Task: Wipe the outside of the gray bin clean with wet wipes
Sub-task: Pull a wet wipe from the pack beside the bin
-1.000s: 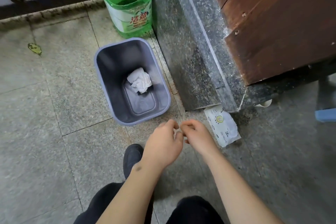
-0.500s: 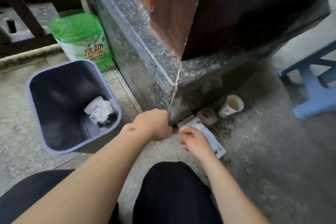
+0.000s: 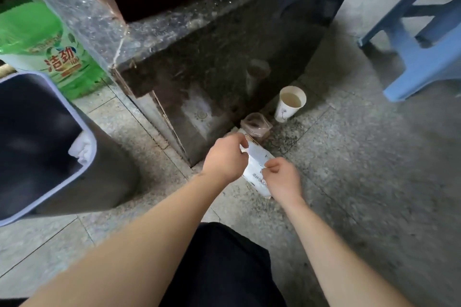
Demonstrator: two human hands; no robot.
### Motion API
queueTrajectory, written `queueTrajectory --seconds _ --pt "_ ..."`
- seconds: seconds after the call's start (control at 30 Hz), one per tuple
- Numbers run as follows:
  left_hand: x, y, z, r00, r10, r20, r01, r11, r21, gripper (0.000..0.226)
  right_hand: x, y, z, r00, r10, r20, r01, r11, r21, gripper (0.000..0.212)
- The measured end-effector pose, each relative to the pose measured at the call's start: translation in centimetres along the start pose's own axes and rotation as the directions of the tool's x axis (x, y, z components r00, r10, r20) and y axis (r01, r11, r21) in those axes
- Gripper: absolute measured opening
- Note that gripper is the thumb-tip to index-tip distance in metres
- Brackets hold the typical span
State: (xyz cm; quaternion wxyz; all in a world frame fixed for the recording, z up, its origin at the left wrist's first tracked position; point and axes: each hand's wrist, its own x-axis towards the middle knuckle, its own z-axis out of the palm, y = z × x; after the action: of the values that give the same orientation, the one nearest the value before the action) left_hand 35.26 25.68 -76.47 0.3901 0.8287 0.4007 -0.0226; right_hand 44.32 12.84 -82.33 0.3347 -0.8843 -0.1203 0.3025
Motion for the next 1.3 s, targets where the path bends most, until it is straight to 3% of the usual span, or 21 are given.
queueTrajectory --seconds 0.1,0.23,0.43,0.5,0.7,0.87,0.97,1.07,1.17,1.3 --pt "1.9 0.0 2.2 0.997 0.071 -0.034 -0.063 0.978 0.2 0.047 0.5 0.9 -0.3 0.999 -0.023 -0.045 0.022 0.999 -0.025 0.02" --pt "4.1 -0.4 3.8 0.985 0.163 0.059 -0.17 0.833 0.526 0.06 0.8 1.8 -0.8 0.997 -0.063 -0.031 0.061 0.995 -0.081 0.019" --pt "5.9 -1.7 4.5 0.97 0.217 0.114 -0.24 0.747 0.62 0.05 1.5 1.4 -0.3 0.999 -0.049 -0.001 0.049 0.996 -0.076 0.026" --pt "6.2 -2.3 4.4 0.968 0.226 0.11 -0.245 0.75 0.614 0.043 1.7 1.2 0.0 0.998 -0.059 -0.003 0.059 0.995 -0.082 0.025" --pt "6.4 -3.0 3.9 0.968 0.246 0.051 -0.245 0.879 0.409 0.032 2.2 0.7 0.3 0.991 -0.132 -0.023 0.125 0.973 -0.196 0.028" --pt "6.2 -3.3 3.2 0.97 0.243 0.007 -0.23 0.909 0.347 0.02 3.0 -0.2 0.2 0.988 -0.157 -0.006 0.152 0.964 -0.217 0.012" --pt "5.8 -3.4 2.5 0.971 0.238 0.011 -0.228 0.917 0.328 0.025 3.4 -0.5 0.3 0.978 -0.207 -0.006 0.2 0.953 -0.227 0.002" --pt "4.8 -3.7 1.2 0.97 0.227 0.081 -0.241 0.909 0.339 0.042 3.7 -0.8 0.3 0.971 -0.239 0.018 0.235 0.937 -0.26 0.017" --pt "3.7 -4.2 -0.7 0.971 0.208 0.122 -0.239 0.894 0.379 0.045 4.2 -1.5 0.6 0.974 -0.197 0.111 0.221 0.927 -0.301 0.037" --pt "2.3 -4.5 -2.5 0.971 0.199 0.132 -0.237 0.878 0.416 0.039 4.1 -2.6 1.6 0.969 -0.172 0.175 0.223 0.915 -0.336 0.009"
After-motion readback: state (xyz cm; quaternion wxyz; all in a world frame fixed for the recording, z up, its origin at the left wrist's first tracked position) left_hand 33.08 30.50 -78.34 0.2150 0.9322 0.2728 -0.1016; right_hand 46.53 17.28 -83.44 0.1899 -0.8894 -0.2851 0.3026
